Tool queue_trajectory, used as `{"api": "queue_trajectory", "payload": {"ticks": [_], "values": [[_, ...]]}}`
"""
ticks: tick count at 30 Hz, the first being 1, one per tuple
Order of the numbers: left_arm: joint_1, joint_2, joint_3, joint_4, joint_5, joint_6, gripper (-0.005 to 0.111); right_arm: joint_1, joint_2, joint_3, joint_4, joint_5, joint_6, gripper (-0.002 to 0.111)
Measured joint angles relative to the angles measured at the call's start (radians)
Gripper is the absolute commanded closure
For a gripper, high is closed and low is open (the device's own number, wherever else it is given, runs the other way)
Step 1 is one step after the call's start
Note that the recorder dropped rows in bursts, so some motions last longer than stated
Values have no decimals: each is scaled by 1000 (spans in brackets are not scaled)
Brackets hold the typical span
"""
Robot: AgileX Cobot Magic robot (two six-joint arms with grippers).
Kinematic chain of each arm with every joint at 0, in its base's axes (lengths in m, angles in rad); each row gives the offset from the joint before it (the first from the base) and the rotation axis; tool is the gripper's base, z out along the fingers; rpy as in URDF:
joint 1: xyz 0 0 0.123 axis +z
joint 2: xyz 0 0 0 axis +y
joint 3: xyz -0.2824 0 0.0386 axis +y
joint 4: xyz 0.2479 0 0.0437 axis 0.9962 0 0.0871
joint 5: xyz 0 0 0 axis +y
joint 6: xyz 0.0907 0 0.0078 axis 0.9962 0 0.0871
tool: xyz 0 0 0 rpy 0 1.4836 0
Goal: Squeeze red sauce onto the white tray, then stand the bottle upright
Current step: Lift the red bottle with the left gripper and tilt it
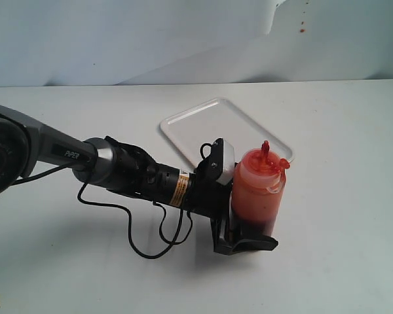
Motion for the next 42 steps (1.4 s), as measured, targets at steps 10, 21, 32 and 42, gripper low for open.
{"api": "queue_trajectory", "payload": {"ticks": [10, 21, 32, 42], "values": [[0, 0, 0, 0, 0, 0, 3, 0, 0, 0, 0, 0, 0, 108], [0, 0, 0, 0, 0, 0, 3, 0, 0, 0, 0, 0, 0, 108], [0, 0, 0, 0, 0, 0, 3, 0, 0, 0, 0, 0, 0, 108], [0, 0, 0, 0, 0, 0, 37, 0, 0, 0, 0, 0, 0, 108]]}}
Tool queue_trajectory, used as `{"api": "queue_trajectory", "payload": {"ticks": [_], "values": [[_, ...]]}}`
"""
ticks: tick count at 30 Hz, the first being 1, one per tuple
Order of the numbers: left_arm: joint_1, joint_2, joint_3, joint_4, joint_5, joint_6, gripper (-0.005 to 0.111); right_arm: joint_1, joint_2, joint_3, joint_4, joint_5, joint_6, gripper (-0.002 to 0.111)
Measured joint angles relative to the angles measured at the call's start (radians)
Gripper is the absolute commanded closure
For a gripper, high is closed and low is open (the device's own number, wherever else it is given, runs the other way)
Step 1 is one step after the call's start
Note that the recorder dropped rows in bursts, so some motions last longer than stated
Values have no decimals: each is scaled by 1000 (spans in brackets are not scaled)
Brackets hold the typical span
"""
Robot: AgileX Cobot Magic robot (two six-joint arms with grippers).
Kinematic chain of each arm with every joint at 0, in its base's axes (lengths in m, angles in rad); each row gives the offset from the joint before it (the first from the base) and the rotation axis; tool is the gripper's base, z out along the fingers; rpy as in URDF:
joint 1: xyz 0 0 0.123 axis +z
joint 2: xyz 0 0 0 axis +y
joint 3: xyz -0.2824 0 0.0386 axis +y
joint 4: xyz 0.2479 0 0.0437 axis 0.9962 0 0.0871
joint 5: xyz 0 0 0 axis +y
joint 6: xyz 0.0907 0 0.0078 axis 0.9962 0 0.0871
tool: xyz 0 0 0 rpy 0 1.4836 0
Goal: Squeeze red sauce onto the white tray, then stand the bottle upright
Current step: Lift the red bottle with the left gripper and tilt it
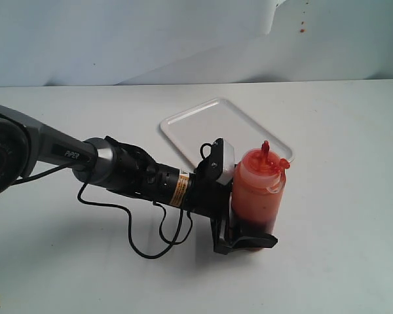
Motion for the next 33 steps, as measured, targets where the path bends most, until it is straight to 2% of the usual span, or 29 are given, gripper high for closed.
{"api": "queue_trajectory", "payload": {"ticks": [6, 10, 26, 33], "values": [[0, 0, -5, 34, 2, 0, 86, 0, 0, 0, 0, 0, 0, 108], [0, 0, -5, 55, -5, 0, 107, 0, 0, 0, 0, 0, 0, 108], [2, -4, -5, 80, -18, 4, 106, 0, 0, 0, 0, 0, 0, 108], [40, -52, -5, 263, -34, 4, 106, 0, 0, 0, 0, 0, 0, 108]]}}
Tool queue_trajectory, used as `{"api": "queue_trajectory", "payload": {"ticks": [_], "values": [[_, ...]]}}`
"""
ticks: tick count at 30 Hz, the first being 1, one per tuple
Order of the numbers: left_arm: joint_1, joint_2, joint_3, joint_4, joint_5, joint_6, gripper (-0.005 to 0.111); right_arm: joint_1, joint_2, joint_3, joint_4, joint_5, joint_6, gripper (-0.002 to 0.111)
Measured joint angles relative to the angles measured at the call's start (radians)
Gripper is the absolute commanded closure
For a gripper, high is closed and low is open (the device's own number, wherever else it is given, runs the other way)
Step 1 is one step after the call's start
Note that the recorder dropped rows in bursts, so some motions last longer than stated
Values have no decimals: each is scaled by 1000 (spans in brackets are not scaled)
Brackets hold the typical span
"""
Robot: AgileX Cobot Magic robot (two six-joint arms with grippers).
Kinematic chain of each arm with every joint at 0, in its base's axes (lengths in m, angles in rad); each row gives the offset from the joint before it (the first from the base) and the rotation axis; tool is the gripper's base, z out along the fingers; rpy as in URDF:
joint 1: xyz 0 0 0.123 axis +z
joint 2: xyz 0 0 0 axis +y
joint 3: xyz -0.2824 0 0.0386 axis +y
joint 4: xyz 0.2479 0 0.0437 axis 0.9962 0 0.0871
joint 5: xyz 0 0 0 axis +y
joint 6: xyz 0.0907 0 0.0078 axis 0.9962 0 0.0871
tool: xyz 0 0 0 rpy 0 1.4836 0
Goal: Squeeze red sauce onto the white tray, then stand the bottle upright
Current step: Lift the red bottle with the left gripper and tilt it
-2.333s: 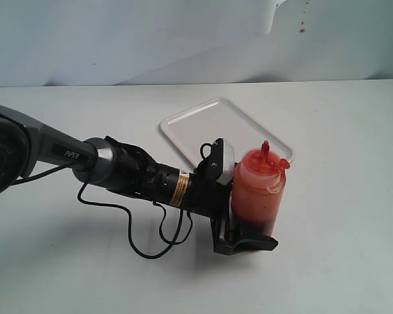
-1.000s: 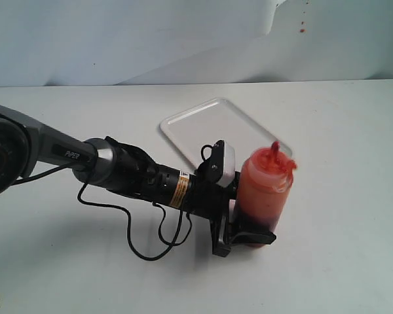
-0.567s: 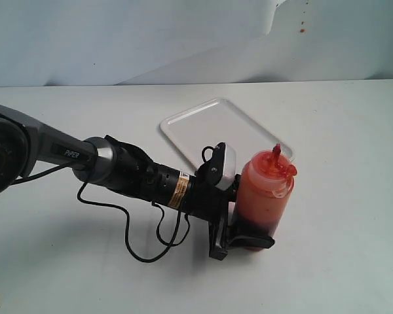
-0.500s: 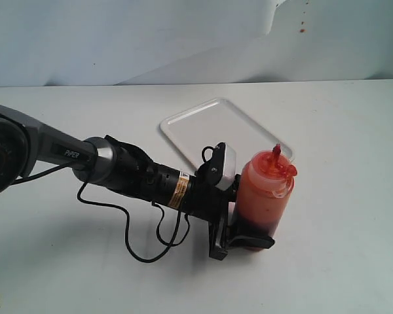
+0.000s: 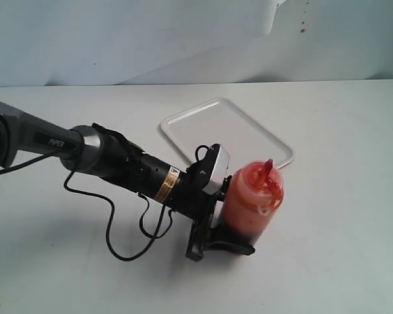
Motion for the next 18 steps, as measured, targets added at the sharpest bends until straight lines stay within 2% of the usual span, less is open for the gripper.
{"api": "queue_trajectory", "payload": {"ticks": [5, 10, 18], "values": [[49, -49, 2, 98, -28, -13, 106, 0, 0, 0, 0, 0, 0, 108], [98, -131, 2, 109, -110, -71, 106, 0, 0, 0, 0, 0, 0, 108], [174, -237, 2, 122, -123, -193, 106, 0, 0, 0, 0, 0, 0, 108]]}}
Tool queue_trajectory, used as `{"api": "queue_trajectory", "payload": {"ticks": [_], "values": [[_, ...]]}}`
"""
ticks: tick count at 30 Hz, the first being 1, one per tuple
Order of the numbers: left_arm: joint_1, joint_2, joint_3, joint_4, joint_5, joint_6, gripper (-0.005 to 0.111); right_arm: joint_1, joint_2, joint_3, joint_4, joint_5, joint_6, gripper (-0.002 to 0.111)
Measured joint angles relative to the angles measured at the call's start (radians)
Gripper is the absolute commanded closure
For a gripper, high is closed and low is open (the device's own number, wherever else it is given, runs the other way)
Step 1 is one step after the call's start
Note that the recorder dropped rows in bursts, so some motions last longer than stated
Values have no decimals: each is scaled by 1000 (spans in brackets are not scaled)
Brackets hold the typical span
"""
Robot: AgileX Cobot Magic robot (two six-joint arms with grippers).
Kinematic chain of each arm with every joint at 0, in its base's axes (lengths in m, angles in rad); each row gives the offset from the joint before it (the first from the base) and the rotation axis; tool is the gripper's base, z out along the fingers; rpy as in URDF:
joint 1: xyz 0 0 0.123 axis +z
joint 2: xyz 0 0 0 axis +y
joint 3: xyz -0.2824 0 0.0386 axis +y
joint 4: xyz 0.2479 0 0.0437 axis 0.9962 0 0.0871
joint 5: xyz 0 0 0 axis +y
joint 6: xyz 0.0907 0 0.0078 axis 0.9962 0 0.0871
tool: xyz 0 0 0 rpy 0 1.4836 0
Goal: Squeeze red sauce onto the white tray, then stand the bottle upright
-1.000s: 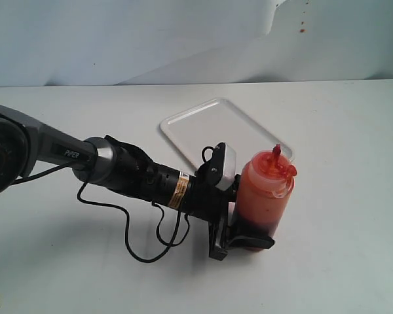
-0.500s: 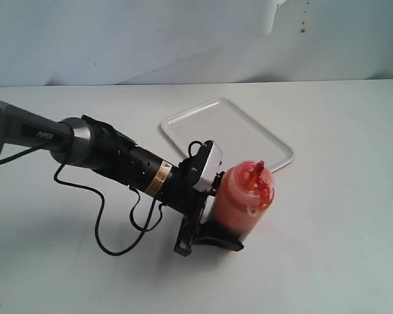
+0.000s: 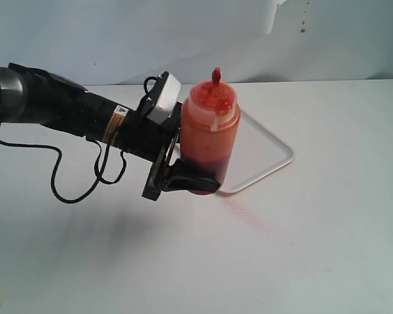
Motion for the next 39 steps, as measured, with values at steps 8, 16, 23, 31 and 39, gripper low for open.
{"api": "queue_trajectory", "payload": {"ticks": [8, 16, 23, 31, 39], "values": [[17, -11, 0, 10, 0, -3, 106, 0, 0, 0, 0, 0, 0, 108], [17, -11, 0, 10, 0, -3, 107, 0, 0, 0, 0, 0, 0, 108], [17, -11, 0, 10, 0, -3, 107, 0, 0, 0, 0, 0, 0, 108], [17, -11, 0, 10, 0, -3, 107, 0, 0, 0, 0, 0, 0, 108], [17, -11, 0, 10, 0, -3, 107, 0, 0, 0, 0, 0, 0, 108]]}}
